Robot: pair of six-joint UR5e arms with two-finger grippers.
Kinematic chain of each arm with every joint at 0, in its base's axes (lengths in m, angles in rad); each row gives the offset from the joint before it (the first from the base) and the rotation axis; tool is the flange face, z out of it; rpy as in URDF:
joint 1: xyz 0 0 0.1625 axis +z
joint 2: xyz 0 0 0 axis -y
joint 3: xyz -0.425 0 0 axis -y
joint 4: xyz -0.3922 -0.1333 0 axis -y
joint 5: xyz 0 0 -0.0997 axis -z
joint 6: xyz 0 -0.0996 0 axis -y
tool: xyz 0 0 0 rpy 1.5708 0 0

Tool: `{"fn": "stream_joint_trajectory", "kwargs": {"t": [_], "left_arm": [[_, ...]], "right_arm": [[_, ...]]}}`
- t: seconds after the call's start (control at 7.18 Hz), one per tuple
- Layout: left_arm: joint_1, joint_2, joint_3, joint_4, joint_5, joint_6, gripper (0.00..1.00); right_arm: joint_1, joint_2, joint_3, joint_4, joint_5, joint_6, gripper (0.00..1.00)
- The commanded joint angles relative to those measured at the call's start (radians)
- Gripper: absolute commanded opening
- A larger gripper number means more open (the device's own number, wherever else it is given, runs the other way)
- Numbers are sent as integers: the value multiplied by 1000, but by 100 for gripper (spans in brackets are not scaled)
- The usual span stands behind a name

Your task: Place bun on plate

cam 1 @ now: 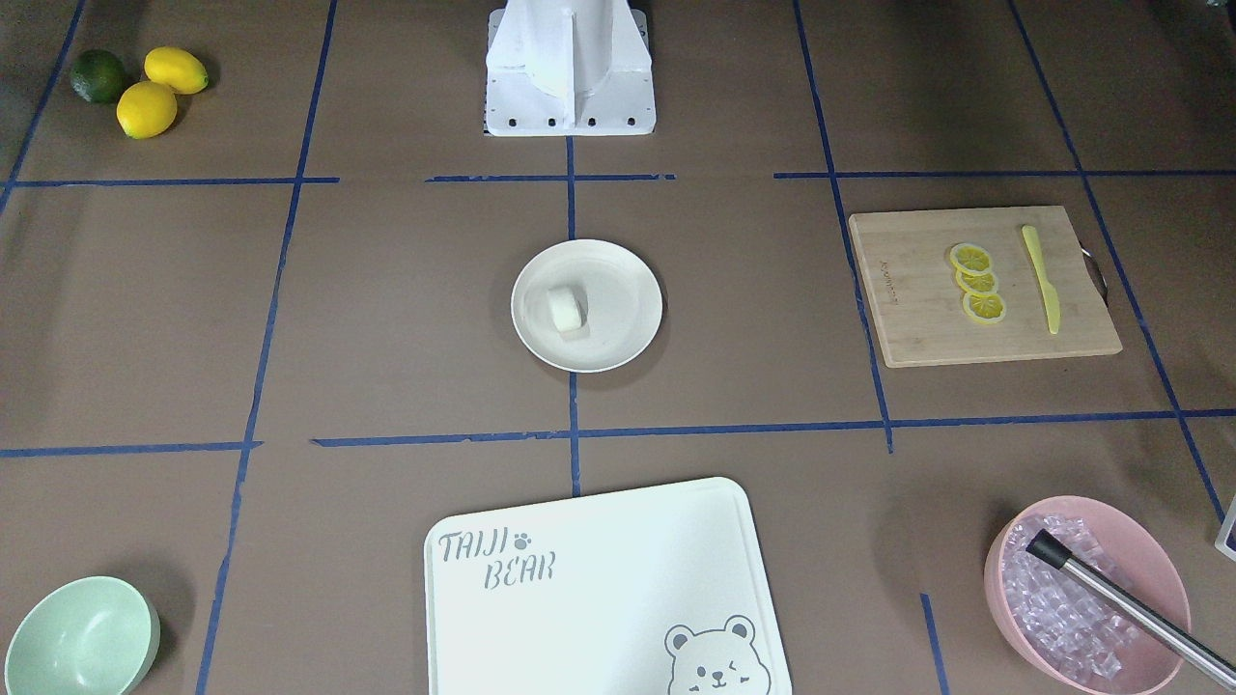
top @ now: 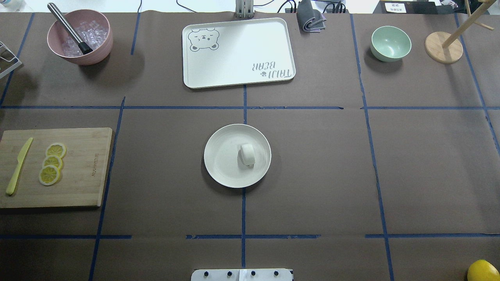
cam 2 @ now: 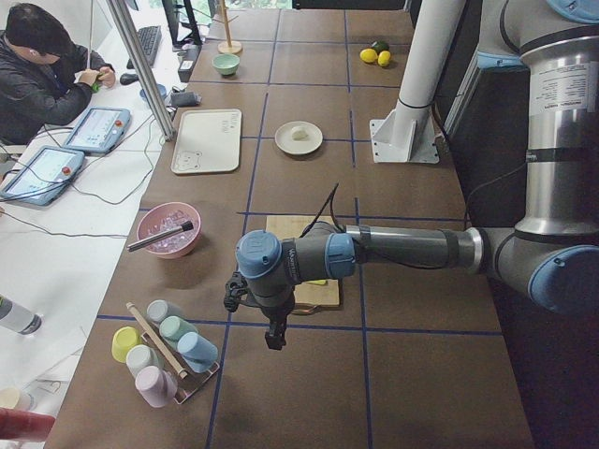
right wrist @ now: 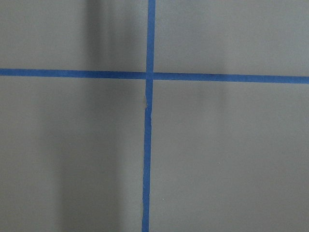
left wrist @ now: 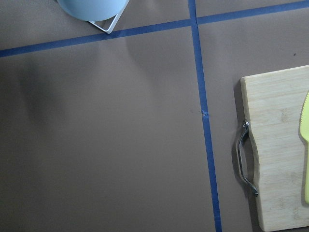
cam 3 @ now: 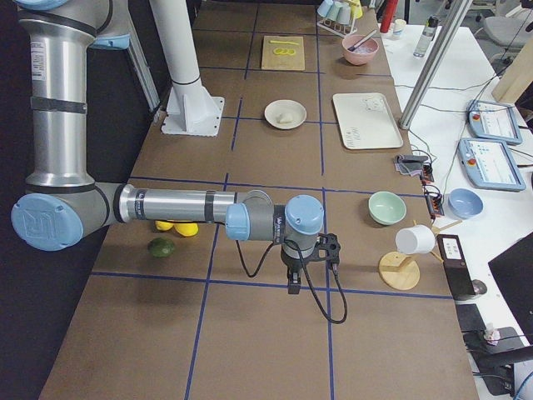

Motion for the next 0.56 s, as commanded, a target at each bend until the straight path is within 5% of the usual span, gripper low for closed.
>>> {"fn": "stream_joint_trajectory", "kwargs": {"t": [0.0, 0.42], "left_arm": [[0, 0, 0, 1, 0, 0, 100], [0, 0, 0, 1, 0, -2, 100]], "right_arm": [[0, -1, 0, 0, 0, 0, 100], [0, -7, 0, 0, 0, -2, 100]]}}
